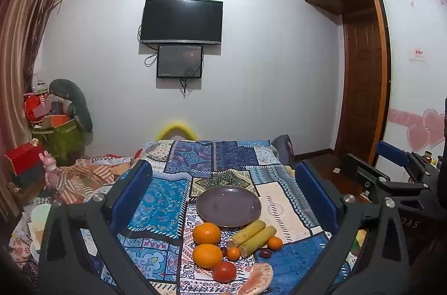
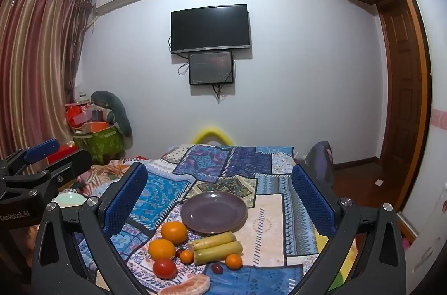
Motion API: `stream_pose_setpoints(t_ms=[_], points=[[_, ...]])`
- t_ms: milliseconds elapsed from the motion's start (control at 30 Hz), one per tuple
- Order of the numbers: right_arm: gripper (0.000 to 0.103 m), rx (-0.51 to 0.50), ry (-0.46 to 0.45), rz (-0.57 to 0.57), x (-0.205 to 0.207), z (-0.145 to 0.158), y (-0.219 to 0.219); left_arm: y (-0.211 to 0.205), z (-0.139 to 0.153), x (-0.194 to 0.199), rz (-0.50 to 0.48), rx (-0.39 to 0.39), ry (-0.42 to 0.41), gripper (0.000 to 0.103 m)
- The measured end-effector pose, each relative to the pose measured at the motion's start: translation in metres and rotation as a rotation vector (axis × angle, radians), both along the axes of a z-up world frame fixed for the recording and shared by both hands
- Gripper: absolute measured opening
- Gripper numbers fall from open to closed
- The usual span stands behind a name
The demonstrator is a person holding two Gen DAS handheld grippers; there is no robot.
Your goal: Organize fruits
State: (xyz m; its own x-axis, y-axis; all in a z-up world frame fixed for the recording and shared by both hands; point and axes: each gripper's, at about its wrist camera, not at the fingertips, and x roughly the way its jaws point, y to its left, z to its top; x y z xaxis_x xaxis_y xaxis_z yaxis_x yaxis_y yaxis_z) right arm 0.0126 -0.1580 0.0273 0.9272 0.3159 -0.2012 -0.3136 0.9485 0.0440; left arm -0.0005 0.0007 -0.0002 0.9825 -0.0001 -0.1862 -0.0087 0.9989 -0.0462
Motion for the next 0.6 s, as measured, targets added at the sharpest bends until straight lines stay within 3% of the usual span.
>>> stream_pose_setpoints(t_ms=[600], points=[[0.103, 0.005, -0.006, 0.000, -0.0016, 0.0020, -0.0015, -0.0053, -0.0013, 0.0003, -0.018, 0.006, -0.005, 0.103]])
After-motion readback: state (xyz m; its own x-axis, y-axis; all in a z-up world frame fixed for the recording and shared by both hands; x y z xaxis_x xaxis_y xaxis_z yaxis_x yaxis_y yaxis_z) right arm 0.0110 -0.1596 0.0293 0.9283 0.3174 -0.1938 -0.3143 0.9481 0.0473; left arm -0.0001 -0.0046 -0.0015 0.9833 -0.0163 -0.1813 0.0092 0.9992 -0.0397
